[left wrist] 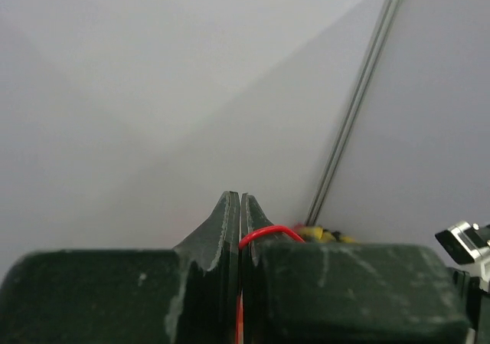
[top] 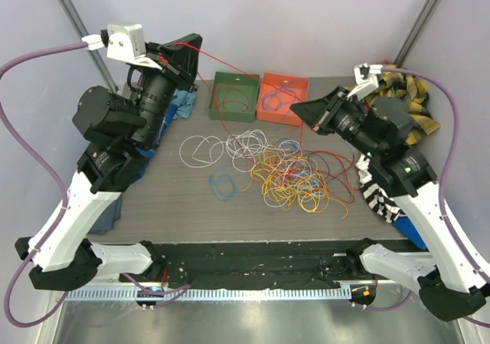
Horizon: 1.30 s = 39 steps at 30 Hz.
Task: Untangle the cables
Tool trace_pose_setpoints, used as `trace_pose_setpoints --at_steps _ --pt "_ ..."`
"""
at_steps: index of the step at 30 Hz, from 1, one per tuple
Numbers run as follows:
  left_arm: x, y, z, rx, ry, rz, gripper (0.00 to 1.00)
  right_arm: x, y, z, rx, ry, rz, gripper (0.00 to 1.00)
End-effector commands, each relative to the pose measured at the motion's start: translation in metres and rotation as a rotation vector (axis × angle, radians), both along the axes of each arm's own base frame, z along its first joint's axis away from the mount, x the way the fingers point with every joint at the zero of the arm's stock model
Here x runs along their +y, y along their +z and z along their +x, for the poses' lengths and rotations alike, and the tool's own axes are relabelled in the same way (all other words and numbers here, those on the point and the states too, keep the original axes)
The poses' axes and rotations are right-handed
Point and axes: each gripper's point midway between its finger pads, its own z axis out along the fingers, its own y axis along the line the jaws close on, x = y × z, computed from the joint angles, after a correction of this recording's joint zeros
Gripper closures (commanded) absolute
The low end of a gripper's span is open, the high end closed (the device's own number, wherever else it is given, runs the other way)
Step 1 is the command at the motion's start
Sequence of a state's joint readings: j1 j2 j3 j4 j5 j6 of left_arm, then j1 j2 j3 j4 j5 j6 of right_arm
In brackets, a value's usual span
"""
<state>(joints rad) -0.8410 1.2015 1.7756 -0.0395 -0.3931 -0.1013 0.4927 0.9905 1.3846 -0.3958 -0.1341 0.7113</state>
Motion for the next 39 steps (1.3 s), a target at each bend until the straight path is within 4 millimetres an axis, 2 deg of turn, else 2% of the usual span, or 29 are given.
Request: trace_pose_setpoints --at_steps 1,3,4,5,6,7,9,10,11,12,13,15,18,19,27,31,33,39 --pt "0.044 0.054 -0.028 -0.11 0.066 -0.057 0.99 0.01 -0.038 0.022 0.073 -0.006 -0.028 0.99" --pt "0.039 0.064 -0.024 -0.113 0.066 -0.034 1.0 0.017 -0.053 0.026 0.093 0.015 -0.057 0.99" --pt "0.051 0.09 -0.037 -0.157 0.066 -0.07 0.99 0.022 -0.07 0.03 0.126 0.031 -0.083 0.99" --pt "0.047 0.087 -0.034 -0.136 0.06 -0.039 1.0 0.025 -0.078 0.031 0.14 0.037 -0.095 0.99" --pt "0.033 0.084 -0.024 -0.121 0.05 -0.013 1.0 0.03 -0.087 0.03 0.15 0.055 -0.112 0.99" --pt "0.034 0.088 -0.026 -0.127 0.045 -0.014 0.99 0.033 -0.105 0.033 0.175 0.06 -0.141 0.99" --pt "0.032 0.085 -0.023 -0.118 0.049 -0.008 1.0 0.043 -0.121 0.028 0.185 0.084 -0.181 0.99" --pt "0.037 0.085 -0.025 -0.128 0.068 0.007 1.0 0.046 -0.136 0.025 0.191 0.1 -0.225 0.99" --pt "0.032 0.077 -0.019 -0.113 0.074 0.02 1.0 0.048 -0.146 0.026 0.196 0.093 -0.253 0.95" --pt "0.034 0.073 -0.018 -0.106 0.085 0.019 1.0 0.055 -0.154 0.019 0.196 0.114 -0.285 0.75" --pt "0.04 0.076 -0.023 -0.116 0.089 0.006 1.0 0.054 -0.169 0.017 0.211 0.106 -0.327 0.63" --pt "0.034 0.063 -0.016 -0.099 0.091 0.03 1.0 0.054 -0.184 0.014 0.211 0.094 -0.383 0.43" --pt "0.032 0.059 -0.012 -0.085 0.103 0.047 1.0 0.051 -0.208 0.013 0.228 0.062 -0.426 0.29" --pt "0.031 0.057 -0.01 -0.077 0.104 0.056 1.0 0.05 -0.218 0.01 0.239 0.063 -0.444 0.27" --pt "0.02 0.057 -0.005 -0.072 0.088 0.077 0.99 0.044 -0.245 0.007 0.217 0.036 -0.502 0.23" --pt "0.02 0.058 -0.006 -0.072 0.08 0.074 1.0 0.051 -0.238 0.01 0.181 0.044 -0.48 0.23" --pt "0.02 0.058 -0.007 -0.07 0.077 0.073 1.0 0.054 -0.241 0.011 0.182 0.054 -0.488 0.24" --pt "0.024 0.059 -0.012 -0.072 0.07 0.067 1.0 0.076 -0.275 0.01 0.24 0.145 -0.525 0.27"
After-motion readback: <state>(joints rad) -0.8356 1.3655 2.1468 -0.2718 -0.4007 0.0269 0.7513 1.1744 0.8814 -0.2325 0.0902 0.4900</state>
